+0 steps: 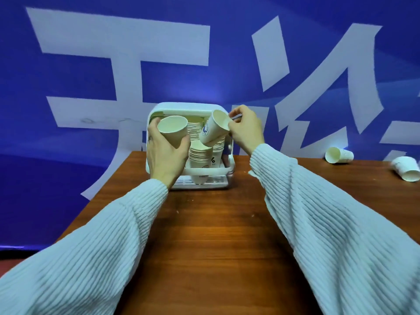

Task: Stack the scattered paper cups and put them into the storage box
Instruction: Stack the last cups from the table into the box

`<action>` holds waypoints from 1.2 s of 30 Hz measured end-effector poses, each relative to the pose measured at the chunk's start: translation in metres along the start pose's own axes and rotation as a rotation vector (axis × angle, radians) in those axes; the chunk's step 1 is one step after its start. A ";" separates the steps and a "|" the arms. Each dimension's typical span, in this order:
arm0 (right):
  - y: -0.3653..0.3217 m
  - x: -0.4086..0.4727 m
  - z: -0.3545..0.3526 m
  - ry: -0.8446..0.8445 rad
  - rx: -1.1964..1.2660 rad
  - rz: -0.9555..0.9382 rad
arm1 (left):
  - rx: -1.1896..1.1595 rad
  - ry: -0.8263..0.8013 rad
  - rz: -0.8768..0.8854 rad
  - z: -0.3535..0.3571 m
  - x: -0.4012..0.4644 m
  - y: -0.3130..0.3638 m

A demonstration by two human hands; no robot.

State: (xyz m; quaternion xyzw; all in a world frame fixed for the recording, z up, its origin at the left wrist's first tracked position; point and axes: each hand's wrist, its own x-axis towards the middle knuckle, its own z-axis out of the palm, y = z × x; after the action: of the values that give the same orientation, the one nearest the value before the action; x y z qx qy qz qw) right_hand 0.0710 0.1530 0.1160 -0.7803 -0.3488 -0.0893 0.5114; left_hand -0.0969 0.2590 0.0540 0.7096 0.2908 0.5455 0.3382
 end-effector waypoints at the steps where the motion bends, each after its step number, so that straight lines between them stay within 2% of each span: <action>1: -0.003 0.005 0.009 -0.015 -0.034 0.004 | -0.007 0.003 -0.014 -0.003 0.004 -0.005; 5: -0.006 0.018 0.036 -0.092 -0.228 -0.004 | -0.022 -0.016 -0.023 -0.010 0.010 -0.019; 9: 0.001 0.013 0.057 -0.251 -0.408 -0.025 | -0.037 -0.062 -0.016 -0.007 0.017 -0.027; 11: 0.008 0.005 0.065 -0.258 -0.429 -0.032 | -0.040 -0.078 -0.010 -0.003 0.021 -0.027; 15: 0.027 -0.003 0.079 -0.200 -0.150 0.059 | -0.099 -0.085 0.027 0.013 0.042 -0.020; 19: 0.042 -0.009 0.088 -0.186 0.148 0.138 | -0.034 -0.232 0.083 0.035 0.060 -0.007; 23: 0.048 -0.012 0.090 -0.142 0.200 0.142 | 0.137 -0.317 0.182 0.048 0.062 -0.005; 27: 0.055 -0.012 0.093 -0.116 0.177 0.134 | 0.187 -0.378 0.176 0.049 0.057 -0.012; 31: 0.053 -0.015 0.091 -0.102 0.176 0.122 | 0.377 -0.419 0.157 0.046 0.046 -0.026; 36: 0.056 -0.020 0.090 -0.089 0.232 0.086 | 0.351 -0.439 0.072 0.042 0.041 -0.044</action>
State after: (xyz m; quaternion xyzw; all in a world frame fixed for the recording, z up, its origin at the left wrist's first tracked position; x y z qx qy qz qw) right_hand 0.0724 0.2079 0.0232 -0.7333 -0.3454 0.0086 0.5856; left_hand -0.0480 0.3107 0.0346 0.8683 0.2750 0.3320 0.2453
